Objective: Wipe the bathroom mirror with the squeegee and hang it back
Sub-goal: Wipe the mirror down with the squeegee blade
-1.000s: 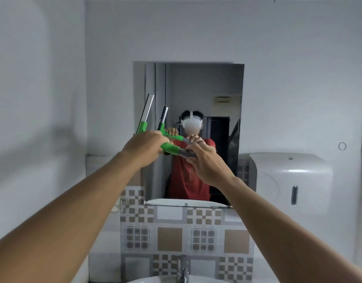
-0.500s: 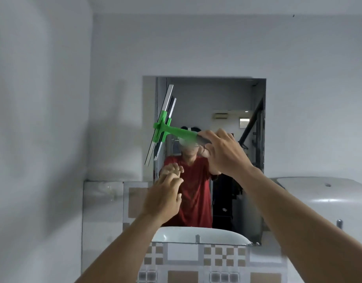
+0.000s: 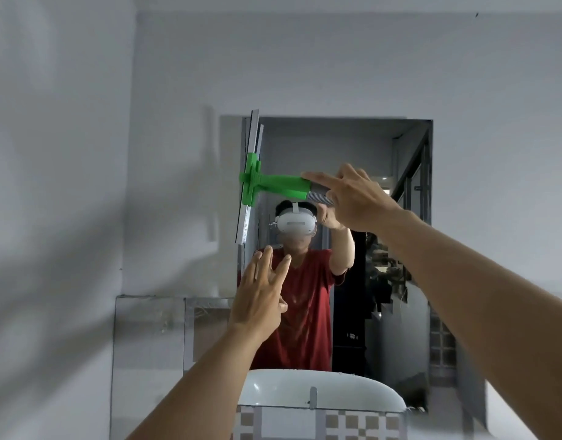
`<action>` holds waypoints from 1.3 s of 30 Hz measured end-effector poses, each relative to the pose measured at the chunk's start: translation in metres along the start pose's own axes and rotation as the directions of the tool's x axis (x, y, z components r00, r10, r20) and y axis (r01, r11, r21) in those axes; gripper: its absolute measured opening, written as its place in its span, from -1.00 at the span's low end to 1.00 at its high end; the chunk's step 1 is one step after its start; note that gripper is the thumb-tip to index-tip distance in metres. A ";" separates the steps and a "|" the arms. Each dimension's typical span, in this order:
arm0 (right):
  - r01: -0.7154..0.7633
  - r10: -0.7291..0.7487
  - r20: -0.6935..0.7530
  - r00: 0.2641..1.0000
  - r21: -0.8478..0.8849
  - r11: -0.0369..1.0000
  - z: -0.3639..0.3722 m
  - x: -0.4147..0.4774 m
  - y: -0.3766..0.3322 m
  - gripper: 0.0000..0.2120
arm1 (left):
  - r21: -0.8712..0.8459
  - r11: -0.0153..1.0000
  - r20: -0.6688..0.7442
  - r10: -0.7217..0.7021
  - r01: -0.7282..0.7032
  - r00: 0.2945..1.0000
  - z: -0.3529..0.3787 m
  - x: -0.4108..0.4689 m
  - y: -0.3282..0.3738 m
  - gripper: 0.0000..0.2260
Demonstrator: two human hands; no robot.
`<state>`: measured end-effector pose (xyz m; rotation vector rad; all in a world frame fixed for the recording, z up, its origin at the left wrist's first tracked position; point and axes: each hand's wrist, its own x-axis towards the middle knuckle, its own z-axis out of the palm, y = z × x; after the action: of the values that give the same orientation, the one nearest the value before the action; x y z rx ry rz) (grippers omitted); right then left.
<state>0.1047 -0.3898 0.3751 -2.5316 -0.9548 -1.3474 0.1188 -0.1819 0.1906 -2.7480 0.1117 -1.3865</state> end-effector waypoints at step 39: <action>-0.061 0.065 0.029 0.997 -0.116 0.991 -0.034 -0.043 0.077 -0.28 | 0.039 0.999 -0.056 -0.029 0.032 0.998 0.000 -0.017 0.002 -0.17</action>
<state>0.1077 -0.4841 0.3759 -2.6516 -0.8171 -1.3861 0.1087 -0.1824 0.1765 -2.6907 0.0441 -1.4565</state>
